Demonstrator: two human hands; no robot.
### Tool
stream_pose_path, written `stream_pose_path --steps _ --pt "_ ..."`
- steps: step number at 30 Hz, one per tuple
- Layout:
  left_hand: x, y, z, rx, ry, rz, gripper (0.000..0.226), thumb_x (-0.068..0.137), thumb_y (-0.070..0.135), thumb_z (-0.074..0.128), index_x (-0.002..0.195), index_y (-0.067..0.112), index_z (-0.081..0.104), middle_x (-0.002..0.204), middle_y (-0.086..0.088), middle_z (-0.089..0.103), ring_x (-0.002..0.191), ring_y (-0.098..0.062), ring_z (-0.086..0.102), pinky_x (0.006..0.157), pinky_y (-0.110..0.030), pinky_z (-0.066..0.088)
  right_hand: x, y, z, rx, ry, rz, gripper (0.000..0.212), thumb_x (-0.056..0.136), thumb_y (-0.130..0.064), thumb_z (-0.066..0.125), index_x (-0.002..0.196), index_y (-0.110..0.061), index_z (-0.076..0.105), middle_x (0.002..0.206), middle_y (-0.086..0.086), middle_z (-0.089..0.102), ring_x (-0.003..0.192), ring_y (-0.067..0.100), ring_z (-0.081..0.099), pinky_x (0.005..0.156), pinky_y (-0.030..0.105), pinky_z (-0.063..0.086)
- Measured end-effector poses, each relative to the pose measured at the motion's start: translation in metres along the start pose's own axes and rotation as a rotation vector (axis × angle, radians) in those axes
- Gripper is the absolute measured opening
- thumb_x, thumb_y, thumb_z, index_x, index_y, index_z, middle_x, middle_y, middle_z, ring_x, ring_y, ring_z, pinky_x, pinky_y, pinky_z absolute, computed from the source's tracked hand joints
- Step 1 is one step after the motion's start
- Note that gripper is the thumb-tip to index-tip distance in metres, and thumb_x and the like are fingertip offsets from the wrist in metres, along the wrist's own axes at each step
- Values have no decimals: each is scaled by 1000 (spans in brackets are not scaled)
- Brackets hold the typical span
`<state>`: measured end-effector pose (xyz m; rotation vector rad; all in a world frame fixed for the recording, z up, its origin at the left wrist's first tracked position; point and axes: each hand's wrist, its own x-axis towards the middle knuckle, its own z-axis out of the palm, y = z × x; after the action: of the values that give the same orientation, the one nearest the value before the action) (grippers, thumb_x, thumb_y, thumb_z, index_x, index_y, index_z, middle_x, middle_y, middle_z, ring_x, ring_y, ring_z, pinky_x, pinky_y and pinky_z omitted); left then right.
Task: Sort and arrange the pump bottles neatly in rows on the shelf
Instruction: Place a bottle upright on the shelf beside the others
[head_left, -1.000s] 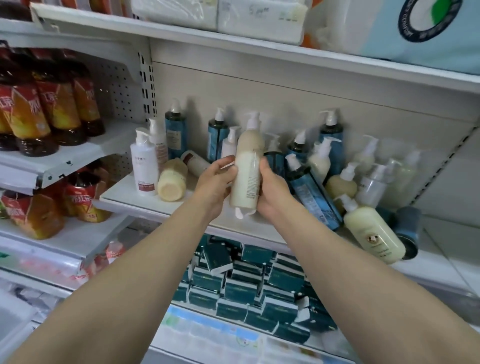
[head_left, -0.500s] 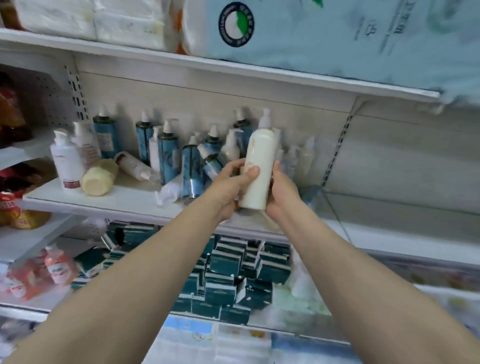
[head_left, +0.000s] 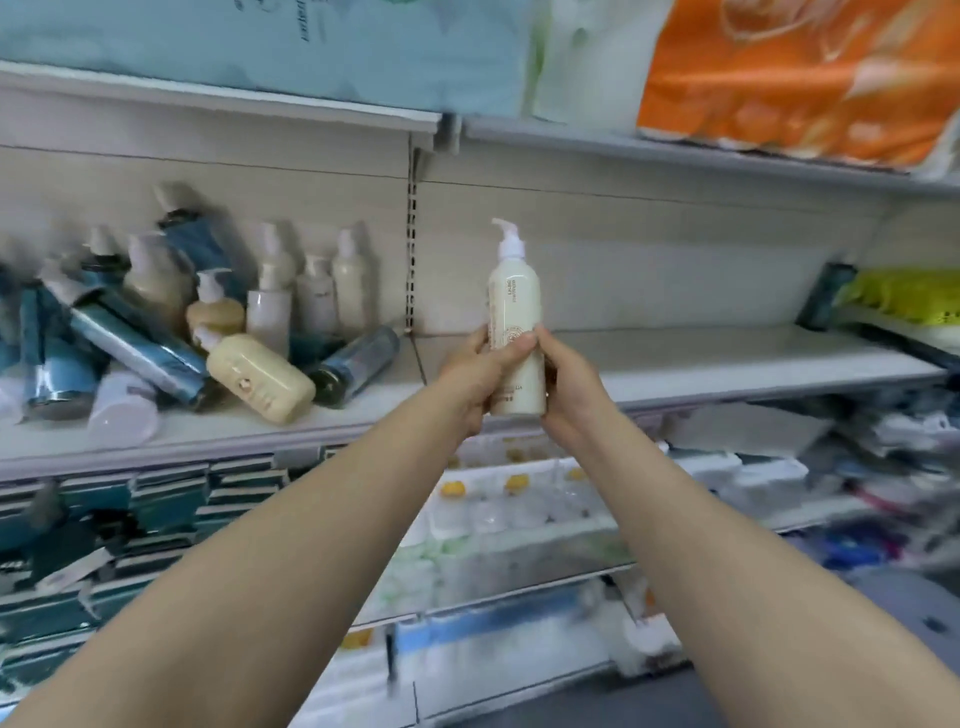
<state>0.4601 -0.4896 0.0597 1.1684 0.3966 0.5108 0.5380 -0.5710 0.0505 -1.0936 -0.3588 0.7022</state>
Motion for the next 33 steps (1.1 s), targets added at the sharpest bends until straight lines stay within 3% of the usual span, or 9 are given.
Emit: stream_pose_path --steps 4,7,10,14,16,18,20,27,33 --pt "18 -15 62 29 -169 -80 40 95 25 64 134 23 55 107 0 72 93 -16 70 75 -33 57 4 -28 -63 -7 148 -126 37 100 -29 60 121 1 64 114 21 71 103 36 70 97 58 53" --pt "37 -27 105 70 -260 -127 31 101 12 50 129 24 53 96 -1 66 85 -15 64 72 -31 53 16 -49 -112 3 277 -197 33 95 -30 67 115 -5 62 114 23 71 106 41 69 93 65 52" --pt "65 -45 143 104 -322 -147 35 99 3 44 128 21 53 95 -4 63 84 -18 60 74 -32 52 33 -64 -159 11 354 -213 14 97 -27 66 100 -14 61 101 16 73 90 32 71 87 58 57" --pt "109 -72 194 68 -364 -177 36 99 1 49 129 21 51 96 -2 64 82 -17 62 67 -31 53 57 -86 -218 -2 374 -243 9 100 -22 61 102 -14 60 103 16 72 89 28 71 82 49 61" --pt "136 -84 220 28 -373 -188 44 97 1 54 137 19 49 99 -4 66 81 -18 66 62 -30 56 76 -101 -251 -52 363 -240 16 101 -18 58 113 -8 61 108 17 72 89 25 71 71 38 62" --pt "166 -95 246 -16 -354 -180 56 93 0 61 144 19 44 101 -6 69 78 -19 70 57 -28 58 98 -118 -280 -109 341 -241 33 100 -18 59 130 -4 58 122 19 69 102 28 70 75 37 60" --pt "195 -104 270 -54 -311 -181 64 89 -2 67 145 19 42 106 -10 71 75 -19 72 57 -29 59 120 -134 -303 -167 343 -234 38 100 -19 58 136 -5 56 122 16 69 99 24 71 72 34 59" --pt "280 -132 341 -34 -283 -129 38 86 -6 68 122 -1 60 99 -12 73 84 -23 72 74 -32 60 187 -183 -377 -269 271 -206 36 104 -16 49 138 -10 58 123 12 69 83 8 72 62 24 56" --pt "331 -161 394 67 -189 -77 31 77 -4 78 99 11 62 100 -9 74 90 -22 72 81 -34 59 230 -203 -445 -327 292 -206 37 100 -18 59 136 -17 59 121 3 73 99 15 72 73 28 56"
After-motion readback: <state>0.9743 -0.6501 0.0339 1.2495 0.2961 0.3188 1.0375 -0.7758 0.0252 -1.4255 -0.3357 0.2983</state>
